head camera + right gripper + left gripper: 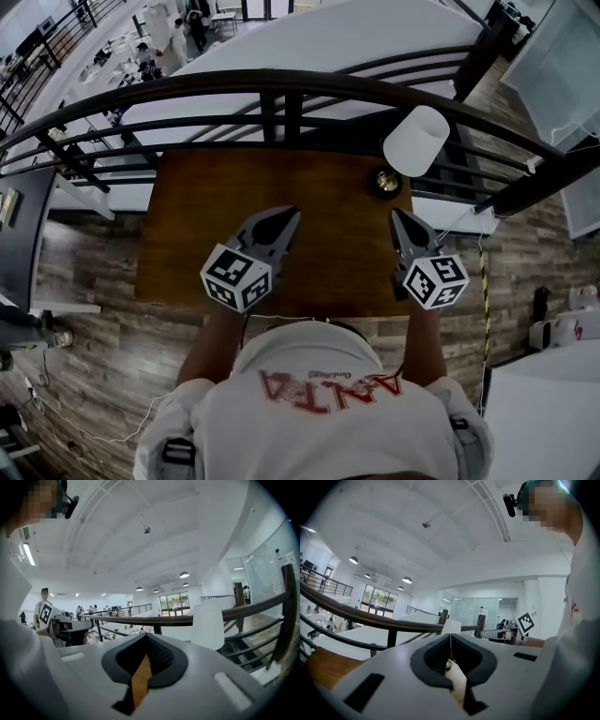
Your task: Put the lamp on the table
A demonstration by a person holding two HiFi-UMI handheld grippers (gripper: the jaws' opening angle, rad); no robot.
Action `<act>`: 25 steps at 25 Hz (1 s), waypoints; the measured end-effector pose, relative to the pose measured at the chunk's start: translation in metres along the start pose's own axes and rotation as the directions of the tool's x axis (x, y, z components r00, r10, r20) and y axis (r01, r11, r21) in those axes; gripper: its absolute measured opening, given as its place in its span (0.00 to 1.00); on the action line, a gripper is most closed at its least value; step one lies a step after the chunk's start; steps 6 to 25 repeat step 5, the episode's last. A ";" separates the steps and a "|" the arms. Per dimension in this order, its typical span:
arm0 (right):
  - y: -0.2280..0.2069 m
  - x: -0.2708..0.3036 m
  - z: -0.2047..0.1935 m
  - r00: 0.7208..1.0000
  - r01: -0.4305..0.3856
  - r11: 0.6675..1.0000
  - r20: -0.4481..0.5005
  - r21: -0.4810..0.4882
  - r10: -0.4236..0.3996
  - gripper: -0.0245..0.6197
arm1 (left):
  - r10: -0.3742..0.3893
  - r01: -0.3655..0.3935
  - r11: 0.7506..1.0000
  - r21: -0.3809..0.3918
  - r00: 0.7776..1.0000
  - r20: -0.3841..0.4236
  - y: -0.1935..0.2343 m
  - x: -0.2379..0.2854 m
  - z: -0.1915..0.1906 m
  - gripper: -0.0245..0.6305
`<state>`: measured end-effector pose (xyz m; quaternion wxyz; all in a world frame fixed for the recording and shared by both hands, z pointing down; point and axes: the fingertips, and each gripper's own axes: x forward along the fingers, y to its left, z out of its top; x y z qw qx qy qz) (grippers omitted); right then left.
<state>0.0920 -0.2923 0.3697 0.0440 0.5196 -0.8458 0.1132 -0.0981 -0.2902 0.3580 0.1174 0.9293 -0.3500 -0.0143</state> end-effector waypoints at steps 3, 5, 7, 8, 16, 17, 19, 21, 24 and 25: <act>-0.001 0.001 -0.001 1.000 -0.001 1.000 0.002 0.006 0.001 0.04 | 0.001 -0.001 1.000 0.001 1.000 0.000 0.002 0.001 0.000 0.05; -0.002 0.002 -0.001 1.000 -0.003 1.000 0.003 0.009 0.003 0.04 | 0.002 -0.002 1.000 0.001 1.000 0.001 0.003 0.001 0.000 0.05; -0.002 0.002 -0.001 1.000 -0.003 1.000 0.003 0.009 0.003 0.04 | 0.002 -0.002 1.000 0.001 1.000 0.001 0.003 0.001 0.000 0.05; -0.002 0.002 -0.001 1.000 -0.003 1.000 0.003 0.009 0.003 0.04 | 0.002 -0.002 1.000 0.001 1.000 0.001 0.003 0.001 0.000 0.05; -0.002 0.002 -0.001 1.000 -0.003 1.000 0.003 0.009 0.003 0.04 | 0.002 -0.002 1.000 0.001 1.000 0.001 0.003 0.001 0.000 0.05; -0.002 0.002 -0.001 1.000 -0.003 1.000 0.003 0.009 0.003 0.04 | 0.002 -0.002 1.000 0.001 1.000 0.001 0.003 0.001 0.000 0.05; -0.002 0.002 -0.001 1.000 -0.003 1.000 0.003 0.009 0.003 0.04 | 0.002 -0.002 1.000 0.001 1.000 0.001 0.003 0.001 0.000 0.05; -0.002 0.002 -0.001 1.000 -0.003 1.000 0.003 0.009 0.003 0.04 | 0.002 -0.002 1.000 0.001 1.000 0.001 0.003 0.001 0.000 0.05; -0.002 0.002 -0.001 1.000 -0.003 1.000 0.003 0.009 0.003 0.04 | 0.002 -0.002 1.000 0.001 1.000 0.001 0.003 0.001 0.000 0.05; -0.002 0.002 -0.001 1.000 -0.003 1.000 0.003 0.009 0.003 0.04 | 0.002 -0.002 1.000 0.001 1.000 0.001 0.003 0.001 0.000 0.05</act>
